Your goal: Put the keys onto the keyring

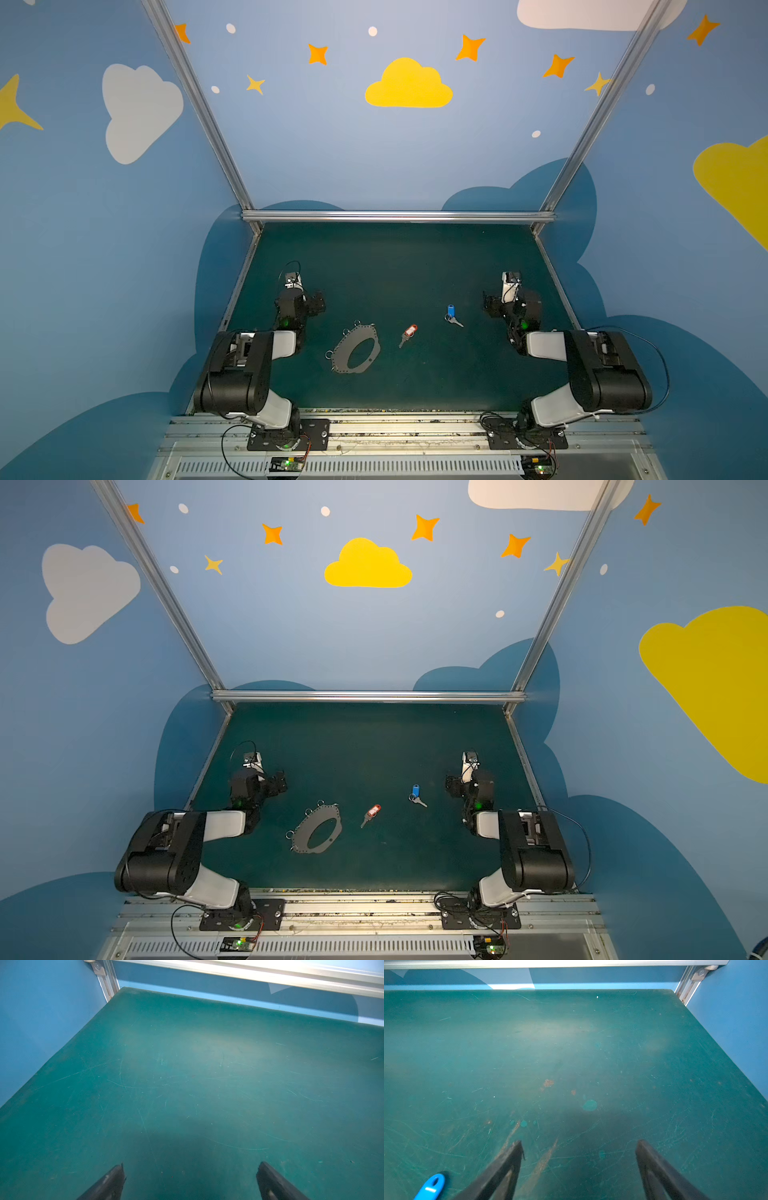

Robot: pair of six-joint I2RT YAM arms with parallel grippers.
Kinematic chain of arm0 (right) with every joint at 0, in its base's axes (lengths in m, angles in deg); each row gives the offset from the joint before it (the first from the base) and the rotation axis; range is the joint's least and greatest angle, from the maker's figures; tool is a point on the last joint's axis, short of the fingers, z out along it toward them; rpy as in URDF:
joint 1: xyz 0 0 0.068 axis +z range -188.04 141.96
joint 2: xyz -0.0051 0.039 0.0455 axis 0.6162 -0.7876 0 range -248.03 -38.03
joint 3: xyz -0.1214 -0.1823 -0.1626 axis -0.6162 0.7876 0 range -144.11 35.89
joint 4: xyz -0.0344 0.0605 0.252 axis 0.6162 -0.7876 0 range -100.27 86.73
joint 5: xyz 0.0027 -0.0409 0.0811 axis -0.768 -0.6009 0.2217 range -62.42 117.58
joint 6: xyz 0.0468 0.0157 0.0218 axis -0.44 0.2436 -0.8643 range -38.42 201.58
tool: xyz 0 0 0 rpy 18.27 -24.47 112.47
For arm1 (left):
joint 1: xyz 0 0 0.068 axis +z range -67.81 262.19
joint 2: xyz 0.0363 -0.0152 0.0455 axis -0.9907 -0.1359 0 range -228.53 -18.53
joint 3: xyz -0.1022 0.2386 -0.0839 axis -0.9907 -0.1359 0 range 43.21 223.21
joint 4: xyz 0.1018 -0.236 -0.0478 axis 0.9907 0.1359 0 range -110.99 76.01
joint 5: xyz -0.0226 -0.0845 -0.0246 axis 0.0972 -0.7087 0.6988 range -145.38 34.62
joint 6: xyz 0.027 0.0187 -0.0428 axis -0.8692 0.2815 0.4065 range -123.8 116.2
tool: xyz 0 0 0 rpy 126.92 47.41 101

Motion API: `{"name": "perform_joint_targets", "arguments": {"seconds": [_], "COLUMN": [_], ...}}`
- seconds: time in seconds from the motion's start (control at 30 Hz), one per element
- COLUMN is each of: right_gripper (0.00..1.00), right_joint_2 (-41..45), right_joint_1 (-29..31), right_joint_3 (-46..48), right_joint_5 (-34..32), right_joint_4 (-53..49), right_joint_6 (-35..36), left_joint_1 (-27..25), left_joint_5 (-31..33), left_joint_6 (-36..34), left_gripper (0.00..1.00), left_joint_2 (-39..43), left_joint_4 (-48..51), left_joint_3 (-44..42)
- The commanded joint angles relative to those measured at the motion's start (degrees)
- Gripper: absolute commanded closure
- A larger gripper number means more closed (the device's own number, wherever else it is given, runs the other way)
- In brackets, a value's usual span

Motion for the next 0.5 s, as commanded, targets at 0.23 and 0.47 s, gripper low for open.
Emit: {"name": "perform_joint_targets", "arguments": {"seconds": [0.23,0.47], "right_gripper": [0.13,0.13], "right_joint_2": [0.99,1.00], "right_joint_1": [-0.23,-0.75], "right_joint_3": [-0.90,-0.94], "right_joint_5": [0.43,1.40], "right_joint_4": [-0.24,-0.37], "right_joint_6": [-0.45,-0.73], "left_joint_1": [0.26,0.53], "left_joint_5": [-0.61,-1.21], "left_joint_6": [-0.62,-0.60], "left_gripper": [0.00,0.00], "left_joint_2": [0.82,0.80], "left_joint_4": [0.07,0.42], "left_joint_3": [0.85,0.97]}}
